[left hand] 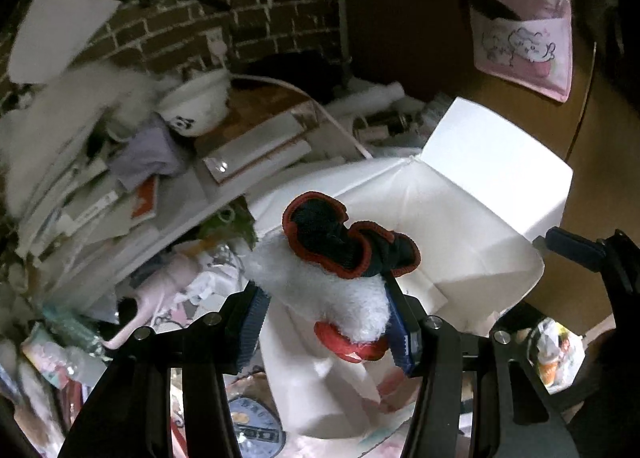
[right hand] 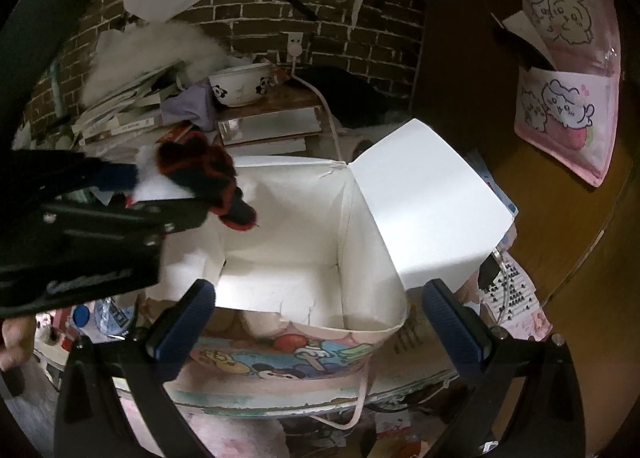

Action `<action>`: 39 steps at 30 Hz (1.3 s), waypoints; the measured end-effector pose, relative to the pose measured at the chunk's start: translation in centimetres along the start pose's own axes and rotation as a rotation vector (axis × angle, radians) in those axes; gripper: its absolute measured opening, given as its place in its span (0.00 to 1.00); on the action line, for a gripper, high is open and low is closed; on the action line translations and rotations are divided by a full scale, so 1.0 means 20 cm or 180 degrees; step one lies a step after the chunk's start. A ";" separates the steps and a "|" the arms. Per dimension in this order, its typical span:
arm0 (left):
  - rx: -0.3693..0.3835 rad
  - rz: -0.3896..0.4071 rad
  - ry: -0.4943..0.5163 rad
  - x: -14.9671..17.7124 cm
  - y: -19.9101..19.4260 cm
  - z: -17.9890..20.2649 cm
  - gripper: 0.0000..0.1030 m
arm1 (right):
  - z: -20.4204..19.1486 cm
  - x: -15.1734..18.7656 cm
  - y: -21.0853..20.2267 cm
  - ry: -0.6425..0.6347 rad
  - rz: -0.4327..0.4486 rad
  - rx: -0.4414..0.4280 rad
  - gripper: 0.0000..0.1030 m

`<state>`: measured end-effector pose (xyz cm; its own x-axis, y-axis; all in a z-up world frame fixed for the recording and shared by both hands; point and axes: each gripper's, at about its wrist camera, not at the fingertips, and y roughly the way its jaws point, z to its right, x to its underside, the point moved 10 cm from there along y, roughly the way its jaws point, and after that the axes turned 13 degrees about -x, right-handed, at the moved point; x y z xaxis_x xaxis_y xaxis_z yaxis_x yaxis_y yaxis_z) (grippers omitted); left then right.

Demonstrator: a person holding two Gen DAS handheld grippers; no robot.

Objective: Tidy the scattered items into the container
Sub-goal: 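Lower the scrunchie into the white box and open the left gripper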

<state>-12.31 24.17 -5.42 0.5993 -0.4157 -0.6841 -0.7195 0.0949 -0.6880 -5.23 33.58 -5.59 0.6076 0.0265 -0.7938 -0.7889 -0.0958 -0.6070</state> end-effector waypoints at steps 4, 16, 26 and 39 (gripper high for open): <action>0.0077 -0.0248 0.0069 0.02 0.08 0.06 0.47 | 0.00 0.00 0.01 -0.0036 0.0028 0.0004 1.00; 0.0331 -0.0620 0.0185 0.07 0.18 0.16 0.47 | -0.06 0.04 0.03 -0.0298 0.0143 -0.0014 1.00; 0.0385 -0.0630 0.0244 0.08 0.18 0.19 0.59 | -0.04 0.05 0.03 -0.0274 0.0148 -0.0039 1.00; 0.0051 -0.0107 -0.0040 0.02 -0.04 -0.04 0.80 | -0.10 0.03 0.00 -0.0368 0.0256 -0.0021 1.00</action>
<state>-11.71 23.14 -4.90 0.6275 -0.4075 -0.6634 -0.6932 0.0956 -0.7144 -4.76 31.52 -5.98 0.5275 0.1328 -0.8391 -0.8337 -0.1086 -0.5414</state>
